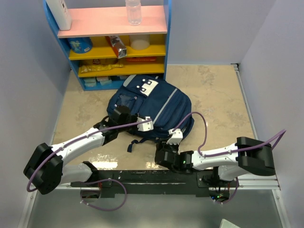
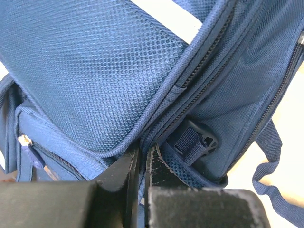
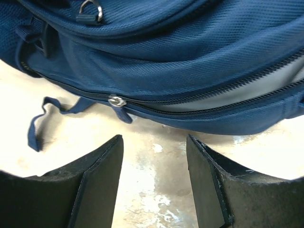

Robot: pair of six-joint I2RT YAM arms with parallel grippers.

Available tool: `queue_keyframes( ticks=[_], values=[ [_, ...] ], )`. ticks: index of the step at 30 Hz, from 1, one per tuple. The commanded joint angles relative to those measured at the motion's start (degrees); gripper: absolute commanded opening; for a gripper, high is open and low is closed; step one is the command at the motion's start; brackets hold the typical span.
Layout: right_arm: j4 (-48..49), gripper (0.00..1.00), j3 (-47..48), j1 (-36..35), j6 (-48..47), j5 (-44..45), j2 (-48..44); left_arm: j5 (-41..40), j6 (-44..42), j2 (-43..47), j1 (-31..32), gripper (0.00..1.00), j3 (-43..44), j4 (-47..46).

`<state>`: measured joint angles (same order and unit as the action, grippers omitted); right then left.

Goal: Pack the student bag
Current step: Zip the student bag at the center of the board.

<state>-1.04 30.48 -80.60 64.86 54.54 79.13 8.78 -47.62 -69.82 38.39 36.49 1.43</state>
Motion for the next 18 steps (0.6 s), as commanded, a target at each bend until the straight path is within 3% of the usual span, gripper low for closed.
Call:
queue_keyframes(
  ticks=[1,8,18],
  values=[
    [2.62,0.59,2.92,-0.17,-0.70,3.46,0.41,0.71,4.81,3.11,-0.25,0.00,7.00,3.39],
    [4.20,0.59,5.11,-0.17,-2.55,4.60,2.87,2.38,7.71,5.22,-0.25,0.00,11.41,10.42],
    [1.21,0.60,10.04,1.67,-0.09,9.09,8.05,3.62,8.15,6.80,-0.33,0.00,12.03,13.42]
  ],
)
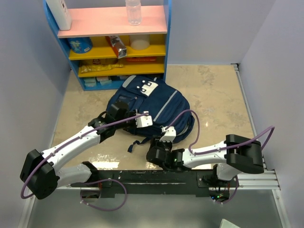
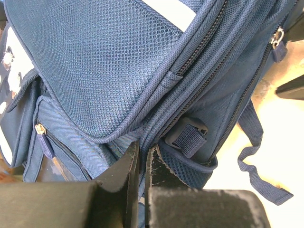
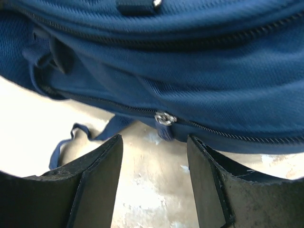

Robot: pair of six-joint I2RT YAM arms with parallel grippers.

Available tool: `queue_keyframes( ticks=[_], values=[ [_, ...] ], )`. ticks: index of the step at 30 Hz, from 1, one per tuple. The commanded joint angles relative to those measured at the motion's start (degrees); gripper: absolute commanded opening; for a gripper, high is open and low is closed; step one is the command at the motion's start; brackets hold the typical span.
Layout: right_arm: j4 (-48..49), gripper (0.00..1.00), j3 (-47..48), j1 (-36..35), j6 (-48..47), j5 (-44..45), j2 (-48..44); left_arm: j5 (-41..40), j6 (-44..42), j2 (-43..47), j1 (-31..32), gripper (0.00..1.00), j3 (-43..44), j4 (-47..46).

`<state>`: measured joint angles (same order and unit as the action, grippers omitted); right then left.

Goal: Pack the student bag
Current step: Zip the student bag at the center of the board.

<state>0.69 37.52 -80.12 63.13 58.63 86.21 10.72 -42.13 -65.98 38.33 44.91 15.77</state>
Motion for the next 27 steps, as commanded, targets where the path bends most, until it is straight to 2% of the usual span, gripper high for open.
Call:
queue_keyframes(
  ticks=[1,8,14,18,23,27],
  values=[
    [-1.82,0.60,3.52,1.36,1.90,5.18,1.32,1.76,2.67,2.96,-0.18,0.00,3.52,-0.74],
    [-2.54,0.57,3.62,3.73,1.47,4.57,1.85,2.29,2.75,3.22,-0.18,0.00,3.00,-0.83],
    [-1.39,0.43,3.35,4.88,0.33,3.60,2.11,3.25,2.84,3.05,-0.09,0.00,2.56,-1.18],
    [-0.95,0.30,3.53,5.06,-0.46,3.07,2.73,3.69,2.84,2.96,-0.18,0.00,1.59,-1.36],
    [1.07,0.21,3.79,4.97,-1.43,2.19,3.43,3.87,2.40,2.96,-0.09,0.00,1.33,-1.44],
    [1.16,0.08,3.97,5.06,-1.70,1.31,3.26,4.04,2.31,2.96,-0.09,0.00,1.41,-1.36]
  ],
)
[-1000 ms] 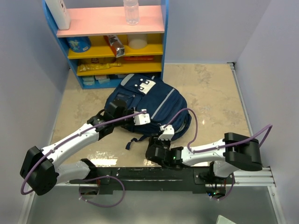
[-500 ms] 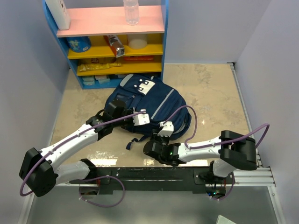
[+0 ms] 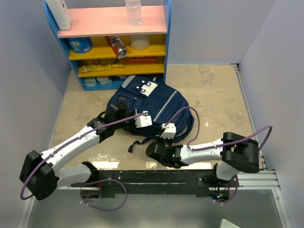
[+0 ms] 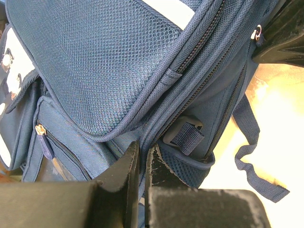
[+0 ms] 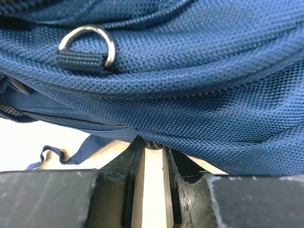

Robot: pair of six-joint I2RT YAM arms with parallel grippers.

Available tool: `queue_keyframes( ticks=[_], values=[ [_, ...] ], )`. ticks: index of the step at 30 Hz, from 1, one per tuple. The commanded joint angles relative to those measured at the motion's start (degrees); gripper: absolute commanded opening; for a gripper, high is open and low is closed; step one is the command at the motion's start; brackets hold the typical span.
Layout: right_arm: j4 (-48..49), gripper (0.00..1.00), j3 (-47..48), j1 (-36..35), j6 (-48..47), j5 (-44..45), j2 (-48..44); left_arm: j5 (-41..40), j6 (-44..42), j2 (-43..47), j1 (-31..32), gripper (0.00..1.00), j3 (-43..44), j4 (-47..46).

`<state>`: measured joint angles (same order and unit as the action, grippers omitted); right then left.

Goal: Pack the student bag
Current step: Zip the student bag at the center of the board.

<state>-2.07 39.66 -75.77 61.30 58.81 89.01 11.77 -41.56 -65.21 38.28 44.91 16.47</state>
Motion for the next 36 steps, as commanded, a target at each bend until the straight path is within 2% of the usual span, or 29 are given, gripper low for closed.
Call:
queue_keyframes(
  ticks=[1,2,3,12,19,22,28,36],
  values=[
    [3.82,0.06,1.82,0.71,0.05,0.87,0.11,2.91,1.66,2.02,-0.05,0.00,1.33,-2.06],
    [3.30,0.01,1.74,0.71,-0.12,0.09,-1.20,2.73,1.66,2.02,-0.05,0.00,1.06,-2.23],
    [2.86,0.00,1.30,0.62,-0.04,-0.27,-1.91,2.64,1.48,1.93,-0.05,0.00,0.89,-2.32],
    [-1.19,0.00,-6.86,-0.08,3.29,-8.78,-17.80,0.98,0.25,1.31,-0.05,0.00,-3.59,-4.34],
    [-6.98,0.00,-9.95,-0.17,9.54,-13.54,-23.09,1.15,-0.01,1.05,-0.05,0.00,-4.65,-4.69],
    [-11.11,0.00,-10.39,-0.08,12.00,-13.19,-24.41,1.06,-0.27,1.23,-0.05,0.00,-4.65,-4.52],
    [-11.81,0.00,-8.99,-0.52,10.07,-9.16,-23.89,2.20,0.34,1.05,-0.05,0.00,-3.60,-3.99],
    [-21.92,0.00,-6.53,-0.78,14.19,-3.53,-25.11,1.85,-0.54,2.02,-0.14,0.00,-3.42,-2.32]
  ],
)
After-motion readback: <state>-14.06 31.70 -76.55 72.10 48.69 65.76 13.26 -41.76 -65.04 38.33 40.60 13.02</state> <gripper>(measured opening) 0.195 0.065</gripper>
